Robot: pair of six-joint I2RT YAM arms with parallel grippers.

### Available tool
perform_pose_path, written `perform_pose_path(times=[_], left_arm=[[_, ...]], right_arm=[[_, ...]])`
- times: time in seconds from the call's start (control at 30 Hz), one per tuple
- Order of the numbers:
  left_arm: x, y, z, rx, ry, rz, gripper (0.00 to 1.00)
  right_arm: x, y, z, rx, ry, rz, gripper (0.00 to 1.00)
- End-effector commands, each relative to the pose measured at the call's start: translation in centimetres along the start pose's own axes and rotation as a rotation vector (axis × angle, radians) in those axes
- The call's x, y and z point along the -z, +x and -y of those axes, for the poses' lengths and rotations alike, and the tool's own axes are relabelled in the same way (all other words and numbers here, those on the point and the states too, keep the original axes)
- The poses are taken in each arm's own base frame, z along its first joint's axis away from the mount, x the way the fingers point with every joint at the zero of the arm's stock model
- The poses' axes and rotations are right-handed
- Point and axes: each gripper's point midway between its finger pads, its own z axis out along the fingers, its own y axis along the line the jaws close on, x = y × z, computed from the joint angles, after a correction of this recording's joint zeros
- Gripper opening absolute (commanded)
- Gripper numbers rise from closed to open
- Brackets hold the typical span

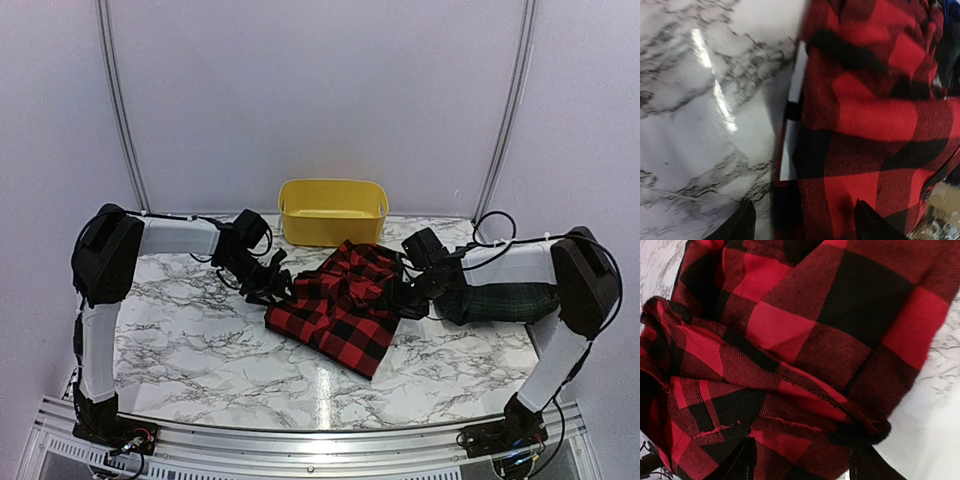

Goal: Fold and stack the mixed laundry pile
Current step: Move the 2/3-rectangle-folded shirt to the center of the board.

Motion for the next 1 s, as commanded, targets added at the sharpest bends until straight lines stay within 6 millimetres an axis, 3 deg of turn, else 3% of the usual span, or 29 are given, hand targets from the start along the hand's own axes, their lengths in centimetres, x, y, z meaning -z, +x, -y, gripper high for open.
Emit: perform_pose_path(times=[0.0, 0.13, 0.27, 0.37, 0.43, 0.5, 0.67, 0.8, 0.97], left_arm=[[-1.6, 4.1, 0.8, -0.018, 0.009, -0.087, 0.62], [-1.6, 9.2, 1.2, 0.044, 0.017, -0.111, 0.50], [-0.1, 13.7, 2.4, 0.087, 0.034, -0.068, 0.43], [0.7, 17.5, 2.9, 0.115, 0.040, -0.076, 0.44], [1.9, 18.8, 2.6, 0.141, 0.044, -0.055, 0.52], [3.5, 18.7, 2.2, 0.157, 0.050, 0.005, 0.65], [7.7, 15.2, 1.7, 0.138, 0.080, 0.145, 0.73], [8.4, 13.7, 1.9, -0.013, 0.004, 0.135, 0.74], [8.4, 11.4, 2.5, -0.108, -0.013, 0.155, 0.71]], right_arm=[[-1.0, 0.6, -2.6, 0.087, -0.032, -0.039, 0.57], [-1.2, 2.8, -3.0, 0.111, -0.033, -0.084, 0.57], [-1.1, 6.3, -4.5, 0.170, -0.071, -0.146, 0.56], [-1.1, 9.6, -6.2, 0.235, -0.109, -0.205, 0.57], [-0.6, 10.9, -6.9, 0.263, -0.122, -0.225, 0.57], [0.4, 10.7, -7.3, 0.270, -0.132, -0.204, 0.57], [3.6, 7.5, -8.0, 0.309, -0.138, -0.091, 0.58], [5.6, 6.7, -10.4, 0.379, -0.243, -0.070, 0.50], [6.1, 8.7, -13.8, 0.368, -0.381, -0.137, 0.30]])
